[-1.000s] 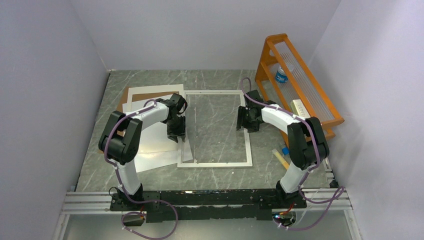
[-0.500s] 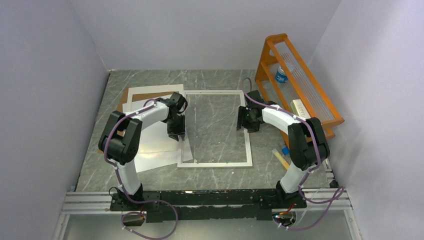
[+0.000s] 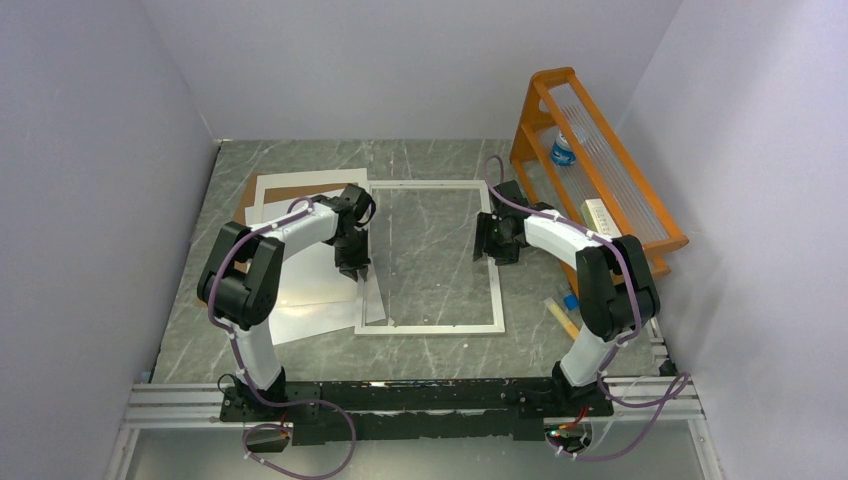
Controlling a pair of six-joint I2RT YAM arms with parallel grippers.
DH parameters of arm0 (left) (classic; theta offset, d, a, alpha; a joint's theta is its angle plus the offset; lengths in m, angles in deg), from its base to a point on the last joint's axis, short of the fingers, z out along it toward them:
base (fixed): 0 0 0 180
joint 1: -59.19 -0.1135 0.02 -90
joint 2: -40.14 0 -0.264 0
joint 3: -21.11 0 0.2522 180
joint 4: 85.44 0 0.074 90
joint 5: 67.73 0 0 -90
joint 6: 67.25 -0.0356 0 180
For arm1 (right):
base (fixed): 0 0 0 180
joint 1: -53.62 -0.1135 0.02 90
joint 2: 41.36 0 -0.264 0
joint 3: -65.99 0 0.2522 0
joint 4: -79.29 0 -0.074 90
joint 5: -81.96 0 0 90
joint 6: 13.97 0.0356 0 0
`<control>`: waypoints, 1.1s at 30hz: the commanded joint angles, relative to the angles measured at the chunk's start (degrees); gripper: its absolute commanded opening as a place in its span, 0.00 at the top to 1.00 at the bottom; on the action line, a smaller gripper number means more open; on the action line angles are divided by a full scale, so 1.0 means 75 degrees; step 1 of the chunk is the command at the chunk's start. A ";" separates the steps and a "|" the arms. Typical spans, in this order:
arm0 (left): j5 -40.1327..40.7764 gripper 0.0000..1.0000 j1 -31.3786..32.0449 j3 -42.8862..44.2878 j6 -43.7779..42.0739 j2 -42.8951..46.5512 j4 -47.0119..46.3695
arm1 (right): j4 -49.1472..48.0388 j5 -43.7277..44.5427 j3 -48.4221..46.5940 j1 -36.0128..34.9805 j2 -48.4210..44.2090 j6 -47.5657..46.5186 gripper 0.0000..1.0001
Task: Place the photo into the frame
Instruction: Adjust the photo frame item on the photo frame.
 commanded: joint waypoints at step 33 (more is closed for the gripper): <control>0.0039 0.54 0.0025 0.0261 0.0084 0.0334 -0.0087 | -0.0060 -0.0299 0.0210 -0.0037 0.0007 0.0112 0.41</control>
